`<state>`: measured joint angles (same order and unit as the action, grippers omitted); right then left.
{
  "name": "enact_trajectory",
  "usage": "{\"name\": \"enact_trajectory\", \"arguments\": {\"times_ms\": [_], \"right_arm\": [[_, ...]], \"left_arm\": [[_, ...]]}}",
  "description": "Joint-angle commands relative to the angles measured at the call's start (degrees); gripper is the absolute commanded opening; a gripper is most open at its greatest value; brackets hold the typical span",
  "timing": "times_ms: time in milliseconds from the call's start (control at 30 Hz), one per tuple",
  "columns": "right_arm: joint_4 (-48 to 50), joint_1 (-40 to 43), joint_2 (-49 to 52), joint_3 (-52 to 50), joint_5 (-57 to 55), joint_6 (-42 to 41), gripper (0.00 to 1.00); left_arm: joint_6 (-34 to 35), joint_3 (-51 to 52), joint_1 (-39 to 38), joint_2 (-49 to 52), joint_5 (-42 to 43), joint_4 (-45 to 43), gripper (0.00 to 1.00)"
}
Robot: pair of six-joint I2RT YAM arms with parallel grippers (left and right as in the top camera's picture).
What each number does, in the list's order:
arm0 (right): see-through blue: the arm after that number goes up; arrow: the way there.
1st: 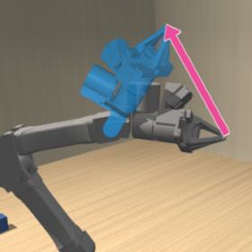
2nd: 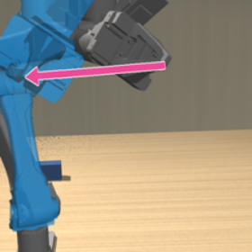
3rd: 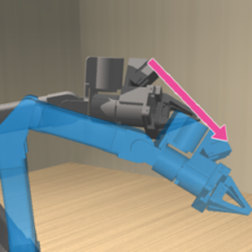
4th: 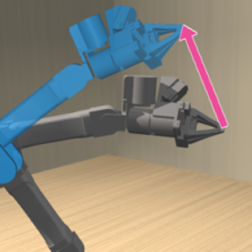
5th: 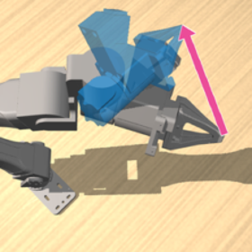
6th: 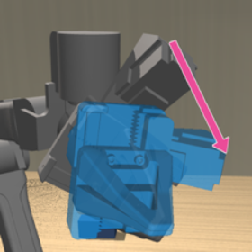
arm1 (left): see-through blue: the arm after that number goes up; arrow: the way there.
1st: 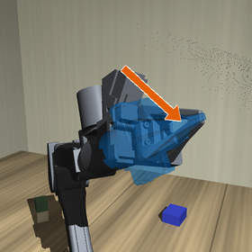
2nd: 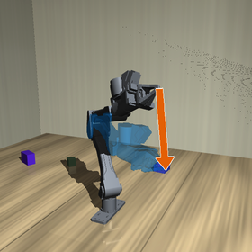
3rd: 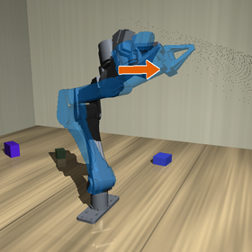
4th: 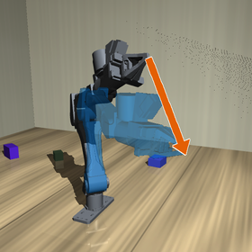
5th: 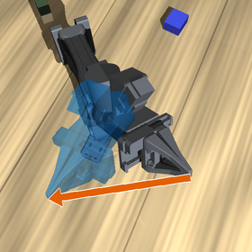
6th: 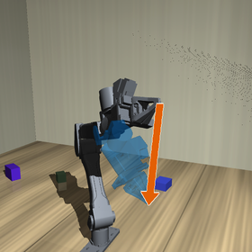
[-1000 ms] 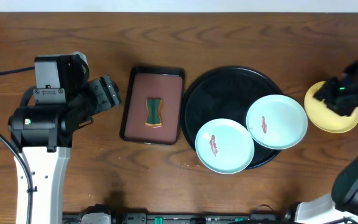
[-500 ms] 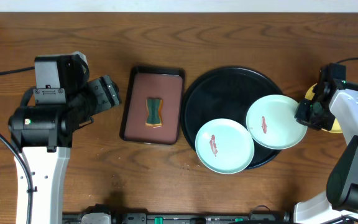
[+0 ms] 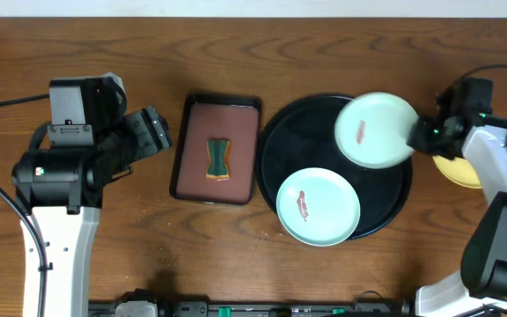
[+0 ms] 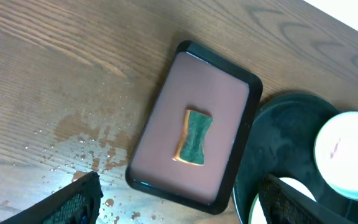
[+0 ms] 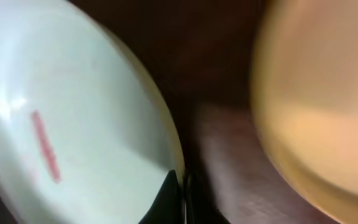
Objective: Clean dirty plates on tray and stack at the side
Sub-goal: 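Grasp the rim of a pale green plate with the right gripper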
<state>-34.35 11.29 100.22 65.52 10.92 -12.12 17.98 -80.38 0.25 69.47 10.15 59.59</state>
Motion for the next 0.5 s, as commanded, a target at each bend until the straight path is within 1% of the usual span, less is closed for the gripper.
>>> {"name": "enact_trajectory", "arguments": {"times_ms": [0,133,167,233,333,467], "right_arm": [[2.5,-5.2,-0.9,0.4,9.1,-0.4,0.01],[6.4,-11.8,1.9,0.4,1.9,-3.6,0.01],[8.0,-13.5,2.8,0.4,-0.9,-3.7,0.01],[10.2,-15.5,4.2,0.4,-3.0,-3.7,0.01],[12.4,-17.0,6.0,0.4,-3.4,-4.3,0.01],[11.6,-17.6,7.8,0.4,-5.5,-11.3,0.01]], "left_arm": [[-0.2,-0.9,-1.3,2.3,0.0,-0.1,0.82],[-0.4,-0.9,-4.3,5.6,-0.1,-0.1,0.82],[-1.0,-0.9,-5.1,6.8,-0.1,-0.1,0.82],[-2.6,-0.9,-6.2,9.1,-0.2,0.1,0.82],[-2.8,-0.9,-6.6,12.0,-0.3,0.4,0.82],[-2.8,-0.9,-6.6,15.6,-0.3,0.3,0.82]]}}
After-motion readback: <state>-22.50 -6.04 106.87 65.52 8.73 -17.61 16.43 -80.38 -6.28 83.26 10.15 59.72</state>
